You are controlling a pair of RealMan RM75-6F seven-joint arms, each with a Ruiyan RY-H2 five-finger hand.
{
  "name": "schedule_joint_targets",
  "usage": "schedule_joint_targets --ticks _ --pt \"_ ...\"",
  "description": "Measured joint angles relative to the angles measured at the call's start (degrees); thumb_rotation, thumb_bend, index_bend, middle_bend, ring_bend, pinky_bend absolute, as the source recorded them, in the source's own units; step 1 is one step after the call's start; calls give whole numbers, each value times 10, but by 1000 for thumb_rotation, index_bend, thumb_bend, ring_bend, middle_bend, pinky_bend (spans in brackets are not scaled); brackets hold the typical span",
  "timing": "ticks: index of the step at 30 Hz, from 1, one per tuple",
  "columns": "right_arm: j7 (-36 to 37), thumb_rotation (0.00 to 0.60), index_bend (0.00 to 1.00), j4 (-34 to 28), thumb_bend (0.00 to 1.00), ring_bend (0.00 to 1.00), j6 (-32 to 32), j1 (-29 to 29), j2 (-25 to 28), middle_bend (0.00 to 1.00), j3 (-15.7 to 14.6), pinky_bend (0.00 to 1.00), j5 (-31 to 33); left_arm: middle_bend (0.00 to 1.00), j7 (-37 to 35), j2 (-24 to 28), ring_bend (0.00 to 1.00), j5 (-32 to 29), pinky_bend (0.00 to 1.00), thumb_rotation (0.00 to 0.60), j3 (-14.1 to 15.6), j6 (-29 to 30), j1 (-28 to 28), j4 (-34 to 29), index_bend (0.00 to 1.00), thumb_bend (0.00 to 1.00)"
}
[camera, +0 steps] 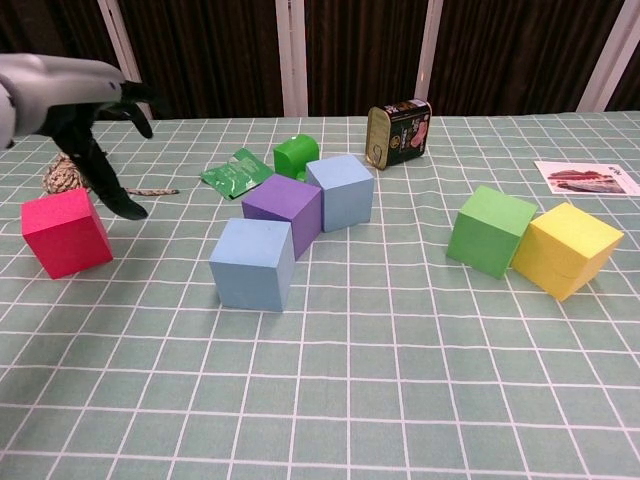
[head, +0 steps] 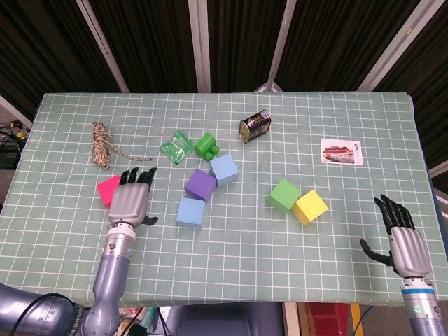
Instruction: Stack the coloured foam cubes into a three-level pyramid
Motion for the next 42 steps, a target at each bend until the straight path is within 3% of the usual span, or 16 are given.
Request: schedule_joint_targets --ticks 7,14,31,37,42 --pt "1 600 0 -1 311 0 -2 0 0 0 0 0 2 56 -31 64 0 -5 0 600 13 -12 39 32 0 103" --pt "0 600 0 -3 311 0 -3 1 0 0 -1 0 2 72 -55 83 0 -47 0 600 13 -64 54 98 0 103" --pt "2 600 0 -2 312 0 -3 1 0 0 0 0 1 115 -76 31 0 -80 0 600 30 -118 52 214 0 104" --pt "1 600 0 -1 312 0 -2 1 0 0 -1 0 0 162 -83 10 0 -72 0 600 37 -127 50 242 0 173" --pt "2 600 0 -2 311 0 -4 1 0 0 -1 0 1 275 -95 -3 0 -61 0 600 38 -133 51 258 0 269"
